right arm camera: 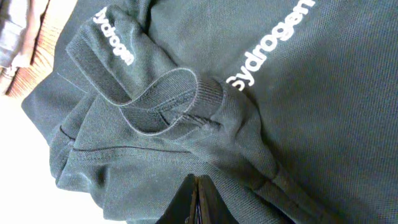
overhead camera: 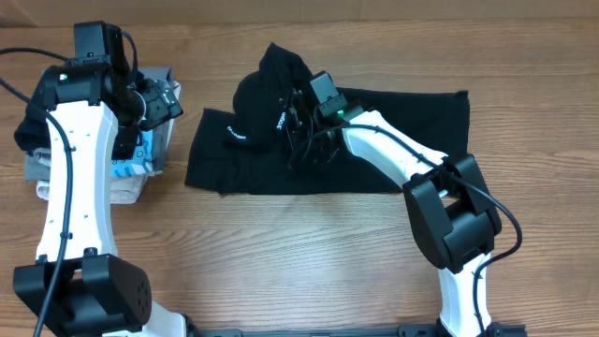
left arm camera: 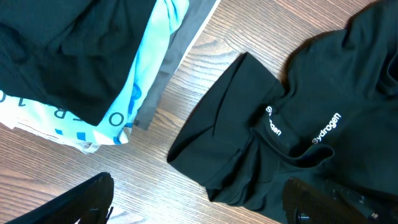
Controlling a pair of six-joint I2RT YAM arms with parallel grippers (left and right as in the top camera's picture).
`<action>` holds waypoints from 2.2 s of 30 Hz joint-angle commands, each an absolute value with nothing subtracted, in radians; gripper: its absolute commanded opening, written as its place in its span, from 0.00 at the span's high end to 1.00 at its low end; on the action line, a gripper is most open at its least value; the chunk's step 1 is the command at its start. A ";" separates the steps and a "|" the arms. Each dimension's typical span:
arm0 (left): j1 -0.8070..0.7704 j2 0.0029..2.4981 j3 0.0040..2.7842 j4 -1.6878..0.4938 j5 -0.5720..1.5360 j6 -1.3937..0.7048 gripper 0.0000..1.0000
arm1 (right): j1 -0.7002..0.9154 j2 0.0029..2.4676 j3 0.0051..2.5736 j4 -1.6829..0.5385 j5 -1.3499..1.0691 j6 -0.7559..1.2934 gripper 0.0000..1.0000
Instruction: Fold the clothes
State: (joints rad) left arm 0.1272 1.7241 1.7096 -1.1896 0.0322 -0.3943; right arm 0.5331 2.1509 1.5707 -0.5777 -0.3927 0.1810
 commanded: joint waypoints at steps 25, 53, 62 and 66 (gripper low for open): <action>0.137 1.730 1.721 -1.200 0.018 -0.412 0.08 | 0.639 2.243 1.573 -0.461 -0.335 0.214 0.96; 0.137 1.730 1.613 -1.150 0.019 -0.412 0.09 | 0.577 2.267 1.588 -0.333 -0.149 0.321 0.96; 0.137 1.730 1.608 -1.151 0.018 -0.404 0.08 | 0.554 2.275 1.588 -0.273 -0.056 0.382 0.95; 0.137 1.730 1.605 -1.151 0.018 -0.404 0.08 | 0.545 2.276 1.588 -0.277 0.039 0.427 0.95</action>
State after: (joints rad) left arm 0.1272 1.7241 1.6218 -1.1545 0.0284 -0.3939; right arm 0.5652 2.2639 1.5707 -0.2802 -0.0753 0.3801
